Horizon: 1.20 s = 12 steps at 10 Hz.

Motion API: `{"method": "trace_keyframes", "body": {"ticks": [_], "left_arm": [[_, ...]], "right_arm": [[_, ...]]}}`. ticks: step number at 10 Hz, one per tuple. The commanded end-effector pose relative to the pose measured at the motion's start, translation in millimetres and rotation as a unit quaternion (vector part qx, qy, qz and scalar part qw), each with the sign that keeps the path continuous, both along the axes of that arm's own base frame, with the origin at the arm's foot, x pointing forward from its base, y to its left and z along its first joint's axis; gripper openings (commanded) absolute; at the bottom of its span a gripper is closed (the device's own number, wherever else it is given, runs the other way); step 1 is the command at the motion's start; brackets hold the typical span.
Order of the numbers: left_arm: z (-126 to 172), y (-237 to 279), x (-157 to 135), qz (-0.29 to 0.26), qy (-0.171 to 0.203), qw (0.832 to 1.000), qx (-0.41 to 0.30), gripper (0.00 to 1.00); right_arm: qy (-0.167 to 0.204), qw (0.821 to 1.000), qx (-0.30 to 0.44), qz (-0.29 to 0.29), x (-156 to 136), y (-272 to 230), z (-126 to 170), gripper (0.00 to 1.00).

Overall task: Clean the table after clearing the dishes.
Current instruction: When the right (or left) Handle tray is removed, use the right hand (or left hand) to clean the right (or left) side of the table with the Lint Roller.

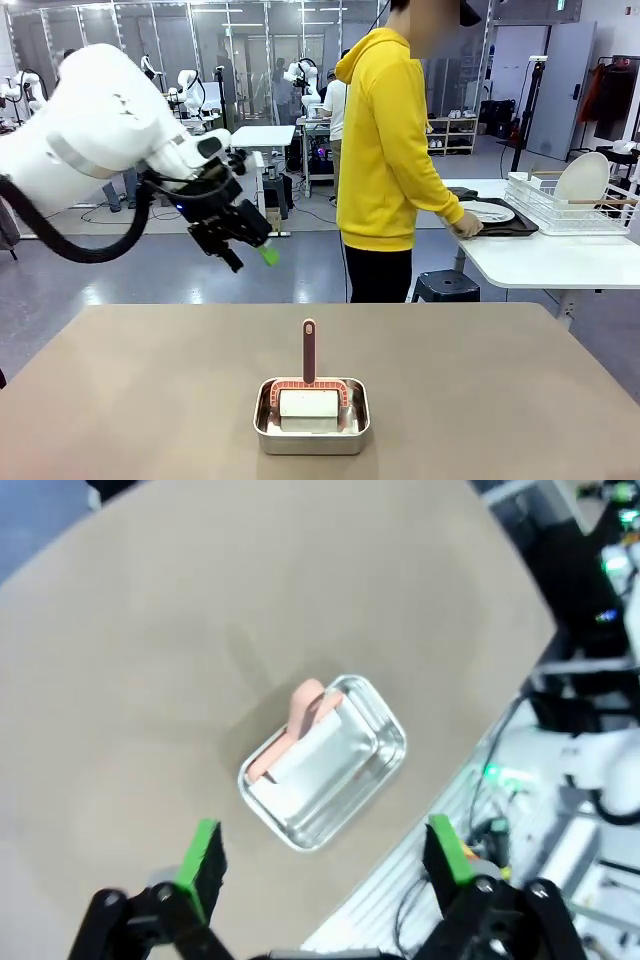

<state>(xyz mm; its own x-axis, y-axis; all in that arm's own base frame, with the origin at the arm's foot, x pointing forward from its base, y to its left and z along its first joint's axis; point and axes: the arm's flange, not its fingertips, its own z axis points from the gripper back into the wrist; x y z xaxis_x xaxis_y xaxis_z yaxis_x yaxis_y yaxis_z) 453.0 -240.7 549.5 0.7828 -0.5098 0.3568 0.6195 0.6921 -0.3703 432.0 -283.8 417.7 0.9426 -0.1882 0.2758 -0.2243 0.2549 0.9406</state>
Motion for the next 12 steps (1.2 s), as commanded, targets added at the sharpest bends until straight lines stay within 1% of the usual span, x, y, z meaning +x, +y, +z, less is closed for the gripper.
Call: {"method": "trace_keyframes", "body": {"ticks": [1, 3, 4, 5, 10, 11, 12], "left_arm": [[-5.2, -27.7, 6.4, -0.042, 0.014, 0.998, 0.039, 1.00], [-20.8, -49.6, 0.5, -0.084, 0.017, 0.996, 0.038, 1.00], [-27.8, -51.3, -1.6, -0.083, -0.008, 0.995, 0.057, 1.00], [-26.2, -50.9, -2.1, -0.062, 0.014, 0.998, 0.030, 1.00], [-26.2, -50.9, -2.1, -0.062, 0.014, 0.998, 0.030, 1.00], [-30.9, -52.1, -0.1, -0.066, 0.014, 0.997, 0.037, 1.00], [-31.1, -54.2, 2.6, -0.127, -0.031, 0.989, 0.067, 1.00]], "right_arm": [[0.001, 1.000, 0.003, -0.005, -3.9, 5.6, 3.4, 0.95], [0.001, 1.000, 0.003, -0.005, -3.9, 5.6, 3.4, 0.95], [0.001, 1.000, 0.003, -0.005, -3.9, 5.6, 3.4, 0.95], [0.001, 1.000, 0.003, -0.005, -3.9, 5.6, 3.4, 0.95], [0.001, 1.000, 0.003, -0.005, -3.9, 5.6, 3.4, 0.95], [0.001, 1.000, 0.003, -0.005, -3.9, 5.6, 3.4, 0.95], [0.001, 1.000, 0.003, -0.005, -3.9, 5.6, 3.4, 0.95]]}}
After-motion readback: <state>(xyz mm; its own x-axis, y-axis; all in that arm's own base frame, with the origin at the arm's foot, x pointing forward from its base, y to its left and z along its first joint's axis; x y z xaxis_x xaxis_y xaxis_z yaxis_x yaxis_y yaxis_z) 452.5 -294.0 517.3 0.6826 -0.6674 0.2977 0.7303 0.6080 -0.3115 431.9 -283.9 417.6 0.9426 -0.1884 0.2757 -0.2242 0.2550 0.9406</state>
